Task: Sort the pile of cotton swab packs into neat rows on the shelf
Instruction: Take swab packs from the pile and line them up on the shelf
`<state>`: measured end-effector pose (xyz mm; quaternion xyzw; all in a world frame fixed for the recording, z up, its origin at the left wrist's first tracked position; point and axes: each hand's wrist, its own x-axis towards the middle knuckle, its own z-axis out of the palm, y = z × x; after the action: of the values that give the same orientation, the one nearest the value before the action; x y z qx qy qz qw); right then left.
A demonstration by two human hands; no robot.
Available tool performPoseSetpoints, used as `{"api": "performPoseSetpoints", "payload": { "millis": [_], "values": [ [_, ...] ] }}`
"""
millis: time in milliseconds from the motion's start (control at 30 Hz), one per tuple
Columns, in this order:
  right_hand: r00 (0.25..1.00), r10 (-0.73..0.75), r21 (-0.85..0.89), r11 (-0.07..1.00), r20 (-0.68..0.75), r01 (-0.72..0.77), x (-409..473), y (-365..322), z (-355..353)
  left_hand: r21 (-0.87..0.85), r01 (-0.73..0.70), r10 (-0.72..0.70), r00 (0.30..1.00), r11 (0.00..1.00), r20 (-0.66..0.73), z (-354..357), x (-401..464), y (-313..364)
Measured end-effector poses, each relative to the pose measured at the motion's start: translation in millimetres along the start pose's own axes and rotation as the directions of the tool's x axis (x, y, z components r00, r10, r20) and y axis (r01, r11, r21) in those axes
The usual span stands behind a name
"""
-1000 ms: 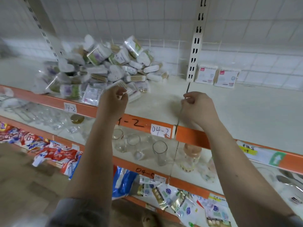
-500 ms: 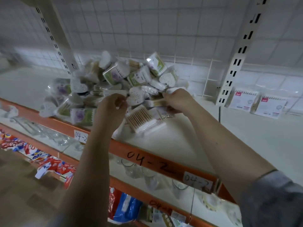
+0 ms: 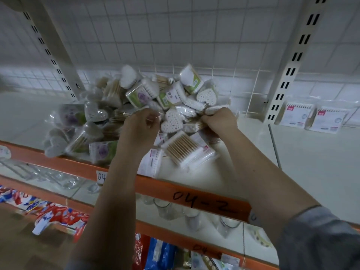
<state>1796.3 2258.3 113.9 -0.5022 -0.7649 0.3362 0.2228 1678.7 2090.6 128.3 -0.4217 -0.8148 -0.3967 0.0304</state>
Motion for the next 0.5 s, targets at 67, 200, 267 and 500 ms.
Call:
{"api": "performPoseSetpoints", "payload": {
  "millis": [67,200,267,500],
  "values": [
    [0.996,0.073,0.106,0.992,-0.043,-0.068,-1.0,2.8,1.1,-0.006,-0.025,0.025,1.0,1.0,0.018,-2.2,-0.8,-2.2],
    [0.977,0.149,0.303,0.948,-0.151,-0.098,-6.3,1.8,-7.1,-0.018,-0.071,0.071,0.997,0.997,0.032,-4.7,-1.1,-4.3],
    [0.971,0.195,0.52,0.849,-0.139,-0.096,-11.8,0.4,-16.2,-0.022,-0.096,0.097,0.995,0.995,0.039,-3.7,-0.4,-2.6],
    [0.983,0.183,0.801,0.59,-0.012,-0.1,-41.7,17.5,-46.0,-0.044,-0.149,0.153,0.984,0.988,0.087,18.5,3.6,14.2]
  ]
}}
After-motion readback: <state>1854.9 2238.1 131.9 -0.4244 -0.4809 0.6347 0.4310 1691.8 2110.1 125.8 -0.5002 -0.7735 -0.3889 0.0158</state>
